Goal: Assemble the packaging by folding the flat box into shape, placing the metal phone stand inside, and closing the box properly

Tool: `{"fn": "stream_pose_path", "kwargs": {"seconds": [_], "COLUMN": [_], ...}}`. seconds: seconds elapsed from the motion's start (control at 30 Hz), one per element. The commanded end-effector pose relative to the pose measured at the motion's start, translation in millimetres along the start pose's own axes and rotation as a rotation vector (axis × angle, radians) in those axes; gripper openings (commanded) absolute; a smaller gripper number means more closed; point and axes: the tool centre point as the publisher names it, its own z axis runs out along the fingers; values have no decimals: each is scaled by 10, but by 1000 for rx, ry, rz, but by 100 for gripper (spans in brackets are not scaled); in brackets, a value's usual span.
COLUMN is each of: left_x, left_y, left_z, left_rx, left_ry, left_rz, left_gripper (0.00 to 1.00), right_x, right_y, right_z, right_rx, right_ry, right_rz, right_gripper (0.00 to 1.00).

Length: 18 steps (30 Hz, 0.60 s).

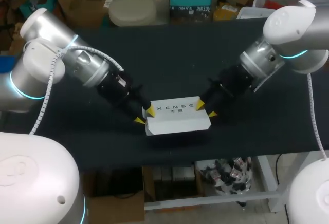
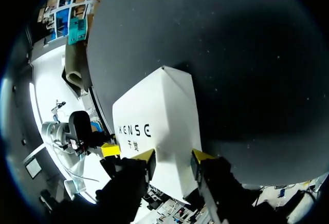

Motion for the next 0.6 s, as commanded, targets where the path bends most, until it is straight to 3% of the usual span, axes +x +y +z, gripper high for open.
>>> {"fn": "stream_pose_path", "kwargs": {"seconds": [0.03, 0.6], "left_x": [124, 106], "left_y": [-59, -51], "left_z": [130, 93], "left_rx": [-9, -4], "left_ry": [0, -4], "left_rz": [2, -2], "left_gripper": [43, 43], "right_x": [156, 152], "right_y": [25, 40], "right_z": [125, 97], "right_rx": [19, 18], "right_ry": [-4, -16], "right_rz": [3, 6], "right_gripper": [46, 47]}}
